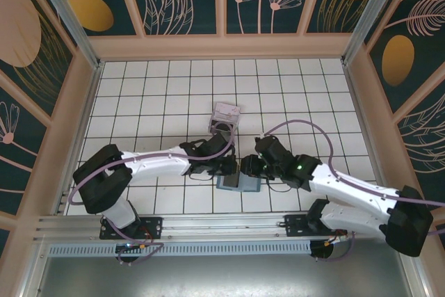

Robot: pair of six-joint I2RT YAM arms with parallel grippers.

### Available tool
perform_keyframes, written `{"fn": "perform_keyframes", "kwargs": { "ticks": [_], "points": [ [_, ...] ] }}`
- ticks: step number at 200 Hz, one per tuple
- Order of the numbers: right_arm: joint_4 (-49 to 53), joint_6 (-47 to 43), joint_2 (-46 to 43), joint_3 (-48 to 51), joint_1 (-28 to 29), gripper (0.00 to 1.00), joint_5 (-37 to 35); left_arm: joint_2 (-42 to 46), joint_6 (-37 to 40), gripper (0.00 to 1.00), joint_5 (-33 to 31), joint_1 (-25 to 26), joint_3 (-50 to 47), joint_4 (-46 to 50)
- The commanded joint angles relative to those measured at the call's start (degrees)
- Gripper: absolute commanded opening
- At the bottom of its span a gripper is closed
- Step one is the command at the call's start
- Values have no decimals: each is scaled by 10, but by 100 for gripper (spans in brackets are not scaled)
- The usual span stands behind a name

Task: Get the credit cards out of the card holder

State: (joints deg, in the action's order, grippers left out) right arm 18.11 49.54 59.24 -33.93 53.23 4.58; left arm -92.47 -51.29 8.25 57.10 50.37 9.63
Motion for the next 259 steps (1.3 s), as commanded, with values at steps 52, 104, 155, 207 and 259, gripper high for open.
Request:
{"fn": "perform_keyframes", "kwargs": {
  "ticks": [52,104,155,207,259],
  "points": [
    [-96,26,102,17,-4,28,59,23,-2,9,1,-31,-81,-40],
    [-119,35,154,24,-8,28,62,10,6,9,5,-34,-84,-38],
    [-118,42,166,37,-13,28,51,10,11,9,0,-34,-83,-19],
    [-140,46,180,43,-13,29,63,5,17,9,5,-34,-73,-12],
    [-134,45,190,37,-14,29,63,4,20,9,6,-34,-67,-4]
  ]
}}
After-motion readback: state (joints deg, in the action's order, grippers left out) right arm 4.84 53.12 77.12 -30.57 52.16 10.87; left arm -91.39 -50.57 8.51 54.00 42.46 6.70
